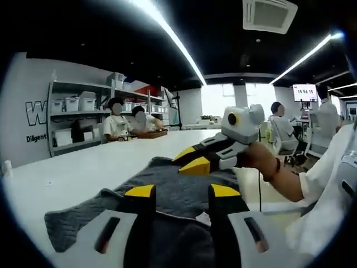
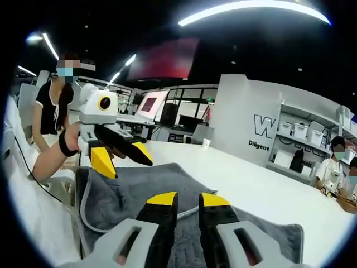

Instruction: Open the folded towel by lifting each exposed corner and separating the folded layers until the towel lies flat within the target outline without major curled edges

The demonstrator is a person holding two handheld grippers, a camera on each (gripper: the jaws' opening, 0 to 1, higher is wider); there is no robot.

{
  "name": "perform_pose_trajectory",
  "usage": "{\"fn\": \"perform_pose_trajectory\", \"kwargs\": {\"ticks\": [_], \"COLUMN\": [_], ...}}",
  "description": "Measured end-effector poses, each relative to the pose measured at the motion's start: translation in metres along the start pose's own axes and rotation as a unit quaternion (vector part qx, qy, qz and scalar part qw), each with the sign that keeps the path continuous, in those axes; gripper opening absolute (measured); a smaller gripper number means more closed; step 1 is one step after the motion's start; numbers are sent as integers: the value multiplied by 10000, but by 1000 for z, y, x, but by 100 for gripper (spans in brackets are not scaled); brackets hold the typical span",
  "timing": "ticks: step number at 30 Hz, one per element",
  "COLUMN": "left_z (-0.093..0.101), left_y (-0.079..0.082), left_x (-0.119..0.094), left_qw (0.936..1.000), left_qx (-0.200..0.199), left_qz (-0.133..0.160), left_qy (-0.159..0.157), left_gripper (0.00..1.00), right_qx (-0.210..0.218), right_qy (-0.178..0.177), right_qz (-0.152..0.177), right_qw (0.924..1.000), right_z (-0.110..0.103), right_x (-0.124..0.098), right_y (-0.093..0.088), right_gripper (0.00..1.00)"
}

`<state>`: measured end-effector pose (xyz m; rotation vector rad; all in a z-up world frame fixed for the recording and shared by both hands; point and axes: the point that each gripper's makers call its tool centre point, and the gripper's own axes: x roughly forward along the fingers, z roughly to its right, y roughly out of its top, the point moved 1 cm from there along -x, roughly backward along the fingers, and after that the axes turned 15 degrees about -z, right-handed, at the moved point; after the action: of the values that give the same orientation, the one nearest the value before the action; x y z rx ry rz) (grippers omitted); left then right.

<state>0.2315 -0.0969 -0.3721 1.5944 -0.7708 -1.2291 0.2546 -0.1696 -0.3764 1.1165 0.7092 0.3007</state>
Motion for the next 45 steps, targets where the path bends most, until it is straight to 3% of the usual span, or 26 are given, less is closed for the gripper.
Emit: {"fn": "perform_pose_trajectory", "kwargs": {"ticks": [2,8,12,19,34,36,40,45], "left_z": [4,15,20,21,36,42,45,52], "left_y": [0,-10,-10,-15,-32,-36,-39,-47], "left_x": [-3,-5,-7,-11,-8,-7,-10,-10], "left_qw": [9999,9998,9997,9997,9959,9953,9942,9894], "left_qx": [39,163,182,221,788,817,921,1252], "left_qz": [93,-97,-29,-67,-434,-501,-527,-723], "left_qy": [-34,-113,-173,-121,-4,-170,-147,-112], "left_gripper": [37,44,45,48,54,56,56,58], "right_qx": [31,79,76,92,268,265,291,313], "right_qy": [26,53,85,130,220,226,242,256], "right_qz": [6,-17,-67,-158,-302,-314,-335,-425], "right_qw": [10000,10000,9999,9997,9989,9989,9987,9983], "right_z": [0,1,0,-1,3,3,4,5], "right_x": [2,9,15,23,40,42,46,53], "right_y": [0,1,2,2,-3,-2,-2,-5], "right_gripper": [9,9,9,9,9,9,9,8]}}
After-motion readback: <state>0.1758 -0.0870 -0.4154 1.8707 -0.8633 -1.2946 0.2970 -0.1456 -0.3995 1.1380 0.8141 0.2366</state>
